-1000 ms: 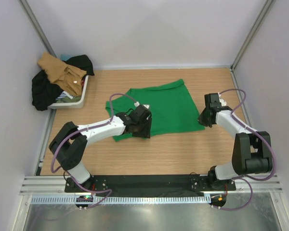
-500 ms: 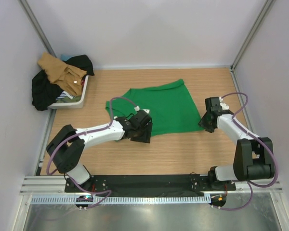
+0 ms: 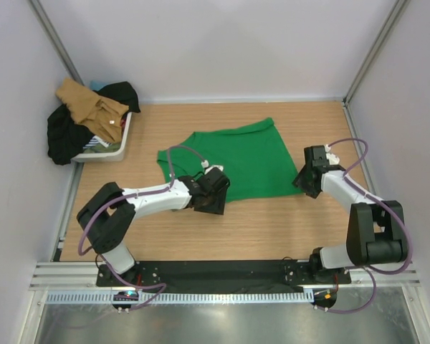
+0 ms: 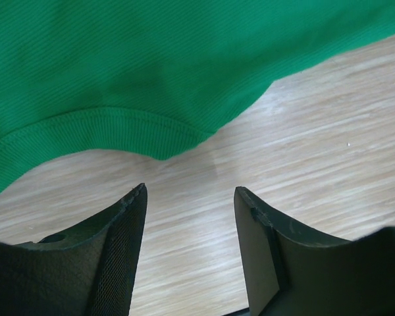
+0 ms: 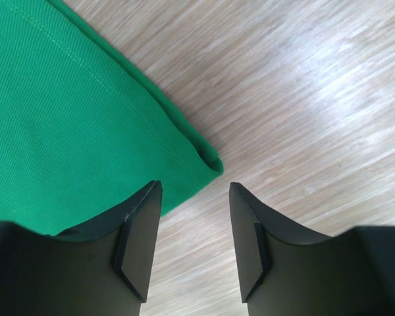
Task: Fold and stack the tank tops
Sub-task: Flatten the tank top out
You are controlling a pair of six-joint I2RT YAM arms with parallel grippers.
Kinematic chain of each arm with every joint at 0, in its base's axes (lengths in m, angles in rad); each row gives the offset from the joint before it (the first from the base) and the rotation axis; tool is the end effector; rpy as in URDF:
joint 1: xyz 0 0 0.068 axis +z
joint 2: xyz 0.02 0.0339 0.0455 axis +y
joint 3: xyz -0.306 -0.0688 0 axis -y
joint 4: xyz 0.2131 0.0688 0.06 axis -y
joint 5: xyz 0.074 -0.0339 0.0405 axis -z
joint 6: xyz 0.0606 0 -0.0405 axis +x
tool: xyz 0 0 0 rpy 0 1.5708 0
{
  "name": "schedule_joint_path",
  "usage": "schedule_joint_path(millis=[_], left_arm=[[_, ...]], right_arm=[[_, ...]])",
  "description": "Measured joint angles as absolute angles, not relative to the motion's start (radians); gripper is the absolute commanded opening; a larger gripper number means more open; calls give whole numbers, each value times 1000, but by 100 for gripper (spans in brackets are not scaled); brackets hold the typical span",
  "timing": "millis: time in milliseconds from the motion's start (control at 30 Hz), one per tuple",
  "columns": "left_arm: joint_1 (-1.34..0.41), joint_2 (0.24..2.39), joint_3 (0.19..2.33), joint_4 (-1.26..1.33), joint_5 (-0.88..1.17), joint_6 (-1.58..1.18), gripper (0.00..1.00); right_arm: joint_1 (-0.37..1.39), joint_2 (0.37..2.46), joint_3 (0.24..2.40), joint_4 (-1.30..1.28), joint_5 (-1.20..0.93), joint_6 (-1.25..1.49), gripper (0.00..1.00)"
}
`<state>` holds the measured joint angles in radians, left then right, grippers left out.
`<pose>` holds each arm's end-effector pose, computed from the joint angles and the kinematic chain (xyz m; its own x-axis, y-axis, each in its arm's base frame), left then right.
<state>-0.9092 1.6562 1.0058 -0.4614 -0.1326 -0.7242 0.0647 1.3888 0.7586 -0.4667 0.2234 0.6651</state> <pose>0.1977 -0.2408 0.2169 -0.9069 0.0957 -0.4104 0.1939 0.9594 -0.2048 0.2333 0.0017 0.2189 -0.6753 0.5593 -0.4807 0.5778 0.8063 0.1265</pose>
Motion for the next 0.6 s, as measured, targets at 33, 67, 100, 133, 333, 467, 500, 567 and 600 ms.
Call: schedule_joint_path(millis=[33, 67, 100, 133, 333, 467, 500, 567, 600], left_arm=[[-909, 1666, 1013, -461, -136, -724, 57], [-909, 1674, 1018, -461, -139, -724, 57], [-909, 1680, 1022, -461, -141, -724, 57], [-909, 1687, 1026, -461, -144, -724, 56], [-908, 1715, 1032, -461, -157, -723, 46], [-907, 1732, 1037, -462, -162, -722, 44], [-907, 1735, 1041, -462, -167, -722, 44], [-907, 1740, 1046, -461, -175, -723, 43], [-907, 1743, 1047, -461, -177, -723, 43]], right_arm=[[65, 1398, 761, -462, 223, 665, 50], [65, 1410, 764, -456, 223, 666, 50], [65, 1424, 767, -451, 224, 667, 50], [65, 1437, 769, -447, 224, 667, 49], [65, 1484, 772, -422, 230, 672, 29], [65, 1502, 776, -412, 231, 683, 27], [65, 1502, 776, -410, 231, 684, 27], [65, 1502, 776, -405, 231, 685, 27], [65, 1502, 776, -403, 231, 685, 27]])
